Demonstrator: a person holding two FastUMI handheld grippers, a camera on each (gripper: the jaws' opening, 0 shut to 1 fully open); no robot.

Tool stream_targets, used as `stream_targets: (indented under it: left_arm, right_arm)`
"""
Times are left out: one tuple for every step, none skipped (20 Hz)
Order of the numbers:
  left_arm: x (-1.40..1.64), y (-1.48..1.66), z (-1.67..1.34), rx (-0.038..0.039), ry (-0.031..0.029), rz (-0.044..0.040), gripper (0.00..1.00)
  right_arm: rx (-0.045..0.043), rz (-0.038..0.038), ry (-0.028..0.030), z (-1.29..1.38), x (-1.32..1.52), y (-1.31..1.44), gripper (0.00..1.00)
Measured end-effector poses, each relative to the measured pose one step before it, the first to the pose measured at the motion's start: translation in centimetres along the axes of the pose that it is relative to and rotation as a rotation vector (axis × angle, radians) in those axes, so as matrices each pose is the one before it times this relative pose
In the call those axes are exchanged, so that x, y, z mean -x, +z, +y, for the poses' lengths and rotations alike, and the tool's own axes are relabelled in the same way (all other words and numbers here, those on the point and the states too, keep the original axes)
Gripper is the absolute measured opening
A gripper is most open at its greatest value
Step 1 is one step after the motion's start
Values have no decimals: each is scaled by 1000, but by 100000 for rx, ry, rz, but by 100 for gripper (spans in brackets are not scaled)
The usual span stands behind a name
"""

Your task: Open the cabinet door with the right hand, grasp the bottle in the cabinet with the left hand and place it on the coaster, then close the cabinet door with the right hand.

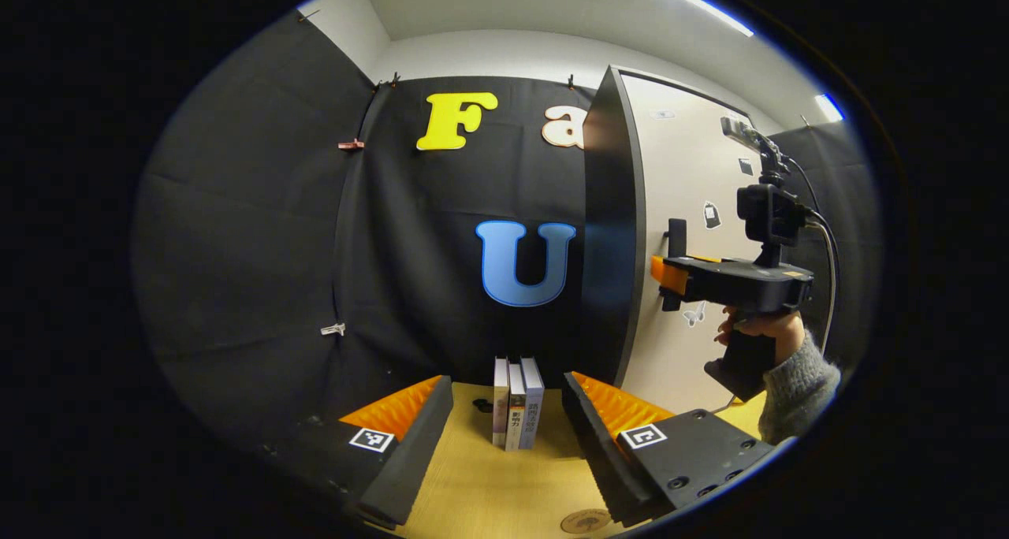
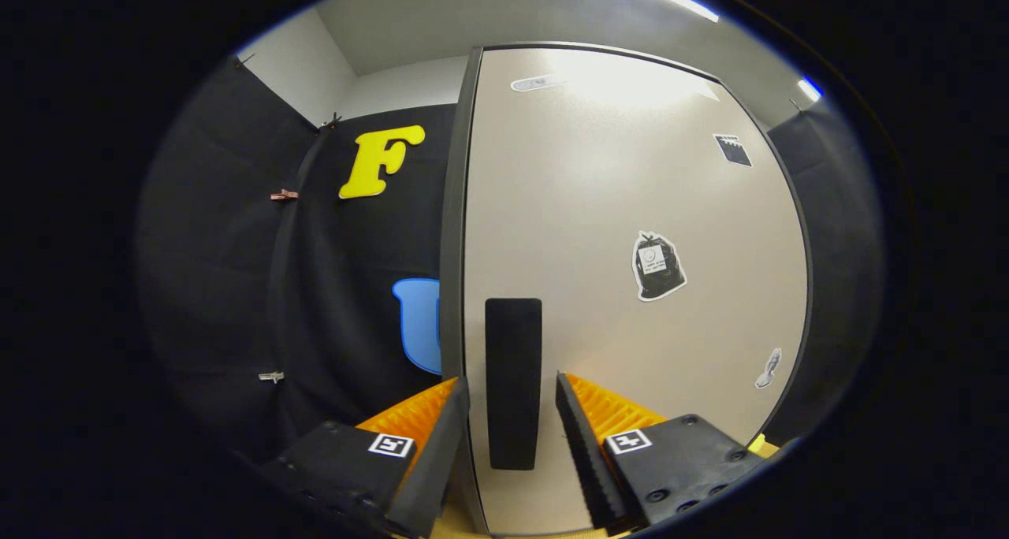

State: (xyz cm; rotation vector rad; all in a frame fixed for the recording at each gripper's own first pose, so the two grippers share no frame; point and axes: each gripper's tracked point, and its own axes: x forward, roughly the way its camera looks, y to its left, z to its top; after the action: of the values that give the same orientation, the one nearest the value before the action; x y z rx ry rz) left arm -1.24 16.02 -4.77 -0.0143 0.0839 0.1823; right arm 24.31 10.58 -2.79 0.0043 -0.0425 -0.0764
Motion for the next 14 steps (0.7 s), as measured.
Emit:
stream_targets:
  left_arm:
    - [257, -66, 125, -265, 211, 153, 89]
    - [156, -105, 117, -305, 74, 295, 89]
    - [184, -125, 60, -279, 107, 216, 89]
    - [117, 46, 70, -212, 142, 234, 89]
    - [40, -181, 94, -124, 208, 178, 89]
    - [191, 19, 142, 56, 344, -22, 89]
    - [158, 107, 101, 234, 375, -109, 89]
    - [112, -48, 76, 421, 185, -76, 89]
    - [204, 34, -41, 429, -12, 48, 89]
    - [190, 29, 26, 299, 66, -71, 88]
    - [245, -29, 50, 70, 210, -25, 88]
    - [227, -20, 71, -155, 325, 29, 88]
    - [279, 105, -51, -324, 284, -179, 88]
    - [293, -1, -79, -317, 173, -159, 88]
  right_arm:
    - [-175, -696, -1383, -161, -130, 141, 59]
    - [-522, -752, 118, 148, -128, 179, 55]
    - [-473, -520, -84, 104, -182, 162, 53]
    - [118, 254, -191, 49, -249, -52, 53]
    - [-1066, 7, -188, -6, 738, 105, 46]
    - [989, 87, -453, 248, -586, -36, 39]
    - [1164, -218, -435, -99, 357, 119, 38]
    - [982, 184, -131, 6, -490, -193, 31]
    - [-178, 174, -254, -38, 207, -17, 22]
    - [406, 1660, -401, -63, -243, -141, 24]
    - [1080, 645, -2, 105, 180, 30, 15]
    - [624, 2475, 518, -72, 86, -216, 15]
    - [-471, 720, 1028, 34, 181, 31, 15]
    - [-298, 724, 1471, 72, 293, 51, 15]
